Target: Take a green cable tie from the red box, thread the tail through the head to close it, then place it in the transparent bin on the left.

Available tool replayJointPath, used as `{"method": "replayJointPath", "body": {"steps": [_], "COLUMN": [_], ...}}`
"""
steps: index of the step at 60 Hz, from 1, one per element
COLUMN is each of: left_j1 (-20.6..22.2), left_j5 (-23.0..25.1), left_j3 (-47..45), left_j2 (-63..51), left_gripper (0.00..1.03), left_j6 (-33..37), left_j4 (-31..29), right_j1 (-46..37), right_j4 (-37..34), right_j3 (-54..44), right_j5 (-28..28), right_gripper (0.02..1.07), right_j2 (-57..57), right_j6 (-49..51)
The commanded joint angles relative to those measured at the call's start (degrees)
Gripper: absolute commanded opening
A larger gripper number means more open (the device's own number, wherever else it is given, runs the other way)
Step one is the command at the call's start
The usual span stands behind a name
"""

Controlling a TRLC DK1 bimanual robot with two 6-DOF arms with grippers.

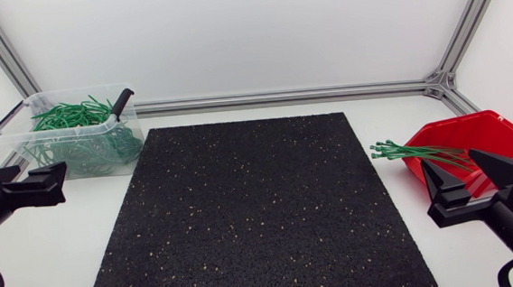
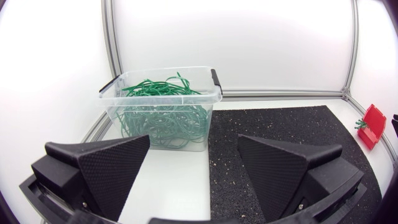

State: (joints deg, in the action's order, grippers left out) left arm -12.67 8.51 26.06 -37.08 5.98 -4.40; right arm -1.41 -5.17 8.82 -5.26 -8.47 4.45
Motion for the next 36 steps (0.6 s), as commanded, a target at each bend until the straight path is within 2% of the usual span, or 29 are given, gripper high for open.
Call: {"method": "replayJointPath", "body": {"steps": [1, 13, 36], "left_j1": [0.9, 2.2, 6.6], "left_j5": [0.2, -0.6, -4.0], "left_j3": [-4.4, -10.1, -16.8], "left_j2": [3.8, 11.3, 22.2], "left_gripper": [0.98, 0.98, 0.98], "left_j6": [-1.0, -1.4, -3.4], "left_j4": [1.1, 1.9, 2.9], "right_j1": [0.6, 1.4, 1.4], "right_j4": [1.9, 5.2, 5.2], "right_j3": [-3.2, -8.8, -8.8], "right_j5": [1.6, 5.3, 5.3], "right_gripper": [1.03, 1.03, 1.03], "right_j2": [2.6, 8.5, 8.5], "right_j6": [-2.1, -4.4, -4.4]}}
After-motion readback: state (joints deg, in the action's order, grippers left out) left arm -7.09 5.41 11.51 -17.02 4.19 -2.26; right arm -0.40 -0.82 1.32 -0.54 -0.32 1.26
